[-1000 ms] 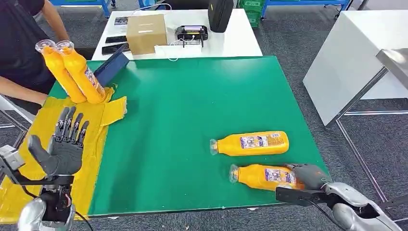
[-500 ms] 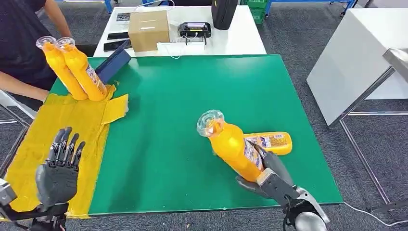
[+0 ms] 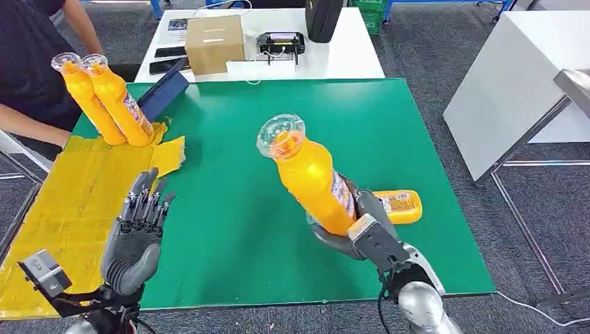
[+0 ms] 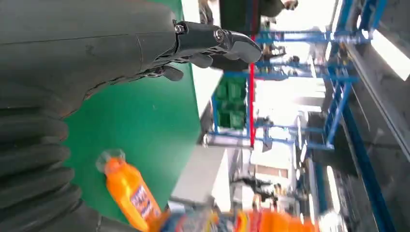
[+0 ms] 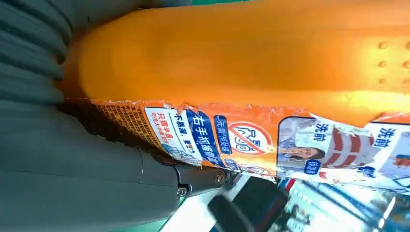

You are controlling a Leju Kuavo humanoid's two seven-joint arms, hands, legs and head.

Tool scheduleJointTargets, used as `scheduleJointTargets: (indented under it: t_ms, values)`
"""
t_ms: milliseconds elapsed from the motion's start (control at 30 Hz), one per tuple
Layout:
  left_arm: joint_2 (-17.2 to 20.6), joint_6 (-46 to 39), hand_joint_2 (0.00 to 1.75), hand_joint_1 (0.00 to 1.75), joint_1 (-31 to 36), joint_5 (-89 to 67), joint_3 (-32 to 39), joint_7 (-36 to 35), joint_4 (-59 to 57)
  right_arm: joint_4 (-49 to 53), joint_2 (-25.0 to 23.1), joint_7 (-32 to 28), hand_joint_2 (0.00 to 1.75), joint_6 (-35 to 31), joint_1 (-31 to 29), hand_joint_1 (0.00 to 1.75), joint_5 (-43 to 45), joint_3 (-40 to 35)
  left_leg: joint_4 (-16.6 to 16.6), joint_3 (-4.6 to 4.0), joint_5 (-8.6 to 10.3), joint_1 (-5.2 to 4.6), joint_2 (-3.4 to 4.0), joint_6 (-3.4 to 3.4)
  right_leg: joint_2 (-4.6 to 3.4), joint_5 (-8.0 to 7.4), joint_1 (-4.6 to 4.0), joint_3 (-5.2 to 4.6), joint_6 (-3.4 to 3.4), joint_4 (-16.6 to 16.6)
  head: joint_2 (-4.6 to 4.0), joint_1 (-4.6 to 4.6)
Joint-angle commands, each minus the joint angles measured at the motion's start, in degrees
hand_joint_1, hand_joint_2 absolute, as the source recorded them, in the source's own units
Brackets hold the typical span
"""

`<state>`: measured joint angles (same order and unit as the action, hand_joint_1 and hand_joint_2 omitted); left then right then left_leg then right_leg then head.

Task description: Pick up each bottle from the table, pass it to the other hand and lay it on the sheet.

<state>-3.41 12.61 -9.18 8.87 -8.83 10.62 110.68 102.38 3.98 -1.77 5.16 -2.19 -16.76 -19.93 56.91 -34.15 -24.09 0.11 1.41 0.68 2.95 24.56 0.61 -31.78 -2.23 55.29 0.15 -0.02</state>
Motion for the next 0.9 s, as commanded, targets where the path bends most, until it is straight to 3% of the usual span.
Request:
scheduleJointTargets:
  t_ms: [33,200,900]
  values:
    - [0.2,0.5,1.75,0.00,3.8,0.9,-5.5,-0.8,-3.2,-8.7,-1.3,2.6,1.75,0.3,-8.3,1.75,-1.7,-10.8,0.0,0.16,-0.07,0.04,0.08,-0.06,-0.38,0.02,-0.01,0.12,0.08,0.0,0.00,0.02]
    - [0.2,0.6,1.75,0.00,4.0,1.0,-5.6,-0.9,-3.4,-9.1,-1.3,2.8,1.75,0.3,-8.9,1.75,-1.8,-11.6,0.0,0.02,-0.02,0.01,0.00,-0.03,-0.19,0.01,0.01,0.00,0.04,0.0,0.00,0.02]
    - [0.4,2.5,1.75,0.00,2.9,4.6,-5.6,-1.3,-4.8,-6.4,1.2,3.1,1.75,3.6,-15.8,1.75,-6.4,-29.7,0.0,0.05,-0.06,0.01,0.02,-0.05,-0.35,0.04,0.02,0.03,0.08,0.0,0.00,0.02]
